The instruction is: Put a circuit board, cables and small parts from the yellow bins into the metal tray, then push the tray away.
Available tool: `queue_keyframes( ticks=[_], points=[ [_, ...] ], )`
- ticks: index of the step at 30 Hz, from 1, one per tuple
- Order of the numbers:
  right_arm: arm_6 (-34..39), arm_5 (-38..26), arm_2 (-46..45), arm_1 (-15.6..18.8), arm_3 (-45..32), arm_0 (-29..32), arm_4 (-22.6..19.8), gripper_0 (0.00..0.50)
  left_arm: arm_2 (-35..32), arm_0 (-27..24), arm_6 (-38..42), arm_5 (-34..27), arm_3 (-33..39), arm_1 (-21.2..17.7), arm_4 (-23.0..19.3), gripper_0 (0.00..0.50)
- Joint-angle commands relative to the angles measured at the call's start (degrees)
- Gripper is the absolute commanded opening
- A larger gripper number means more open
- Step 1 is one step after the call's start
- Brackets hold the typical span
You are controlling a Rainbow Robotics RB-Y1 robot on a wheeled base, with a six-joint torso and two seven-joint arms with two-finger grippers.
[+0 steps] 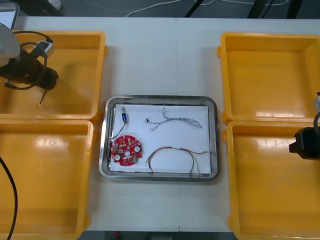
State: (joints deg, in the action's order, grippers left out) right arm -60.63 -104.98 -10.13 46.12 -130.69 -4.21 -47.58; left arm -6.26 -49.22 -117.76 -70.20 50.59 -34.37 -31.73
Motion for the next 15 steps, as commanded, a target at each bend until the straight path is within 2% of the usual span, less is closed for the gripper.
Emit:
queue_keyframes(
  ticks=[1,8,15],
  points=[
    [0.6,0.4,-1.7,0.6,-1.4,0.8,-0.2,0.500,0.1,-2.9,-0.4,-4.2,2.9,0.4,-1.1,0.000],
    [0.6,0.4,-1.7,0.6,-1.4,0.8,-0.2,0.500,-0.2,-2.8,8.9,-16.9,13.0,0.4,2.0,0.000],
    [0.6,0.4,-1.7,0.6,-1.4,0.8,-0.2,0.500,-0.2,-2.8,16.7,-26.7,20.7,0.4,0.5,0.000]
  ],
)
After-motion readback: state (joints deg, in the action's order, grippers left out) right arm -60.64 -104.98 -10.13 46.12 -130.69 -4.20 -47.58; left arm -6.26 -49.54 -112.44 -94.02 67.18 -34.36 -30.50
